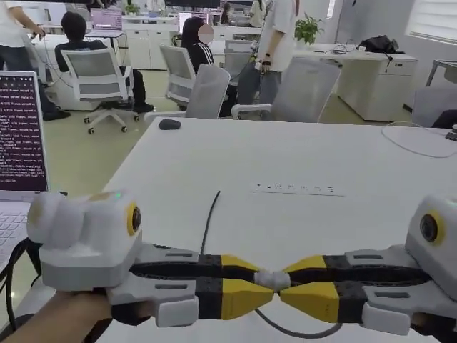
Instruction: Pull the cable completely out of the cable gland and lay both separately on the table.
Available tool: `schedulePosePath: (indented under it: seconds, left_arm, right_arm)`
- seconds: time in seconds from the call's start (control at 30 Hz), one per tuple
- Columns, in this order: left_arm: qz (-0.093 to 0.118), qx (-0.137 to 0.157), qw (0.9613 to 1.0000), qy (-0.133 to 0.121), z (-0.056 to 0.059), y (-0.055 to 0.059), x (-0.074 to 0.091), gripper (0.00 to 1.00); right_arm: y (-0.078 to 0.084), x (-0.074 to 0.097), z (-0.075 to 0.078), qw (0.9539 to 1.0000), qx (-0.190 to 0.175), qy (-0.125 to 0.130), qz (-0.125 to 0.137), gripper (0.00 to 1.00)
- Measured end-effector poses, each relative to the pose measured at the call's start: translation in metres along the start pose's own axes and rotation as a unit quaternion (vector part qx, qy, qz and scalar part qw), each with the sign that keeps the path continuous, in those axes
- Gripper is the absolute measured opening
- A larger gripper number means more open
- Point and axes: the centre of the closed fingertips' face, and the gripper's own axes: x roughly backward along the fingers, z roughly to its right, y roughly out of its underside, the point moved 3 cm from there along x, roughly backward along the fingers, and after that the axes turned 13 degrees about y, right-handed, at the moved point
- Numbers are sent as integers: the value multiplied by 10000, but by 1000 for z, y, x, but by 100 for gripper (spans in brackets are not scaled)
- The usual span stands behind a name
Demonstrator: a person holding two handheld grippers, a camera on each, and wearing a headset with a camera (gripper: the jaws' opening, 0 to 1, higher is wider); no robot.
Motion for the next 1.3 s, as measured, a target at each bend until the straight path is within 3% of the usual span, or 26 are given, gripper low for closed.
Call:
schedulePosePath:
  seconds: [0.13, 0.27, 0.3, 0.4, 0.57, 0.67, 0.77, 0.93, 1.07, 1.2, 1.3]
  left_arm:
    - [-48, 33, 10000, -25, 1, 3, -1, 15]
    - [30, -126, 9999, -97, 2, 4, -2, 15]
    - [83, -204, 9997, -136, 2, 4, 0, 15]
    - [130, -308, 9993, -194, 4, 5, 2, 15]
    - [78, -528, 9983, -248, 6, 8, 2, 16]
    - [7, -1002, 9941, -413, 3, 7, 2, 16]
    - [12, -1095, 9933, -371, 6, 8, -3, 18]
    - [-139, -1137, 9930, -274, 4, 19, -14, 25]
    - [14, -996, 9948, -201, 1, 23, -17, 17]
    - [90, -778, 9966, -236, -3, 27, -17, 17]
    - [-8, -778, 9964, -346, -6, 31, -16, 17]
  right_arm:
    - [3, 0, 1, 9986, 510, 74, -116, 10]
    - [5, 1, 3, 9991, 370, 122, -151, 11]
    - [9, 3, 4, 9992, 259, 147, -266, 11]
    - [16, 8, 10, 9977, 528, 313, -288, 8]
    - [18, 8, 5, 9971, 634, 251, -330, 4]
    - [19, 7, 4, 9967, 728, 215, -285, 2]
    - [19, 5, 2, 9965, 812, 125, -162, 2]
    - [20, 4, -1, 9962, 863, 31, -98, 2]
    - [25, 5, 2, 9957, 911, 58, -127, 2]
    - [33, 6, 4, 9961, 849, 81, -234, 2]
    - [38, 7, 7, 9951, 931, 153, -310, 2]
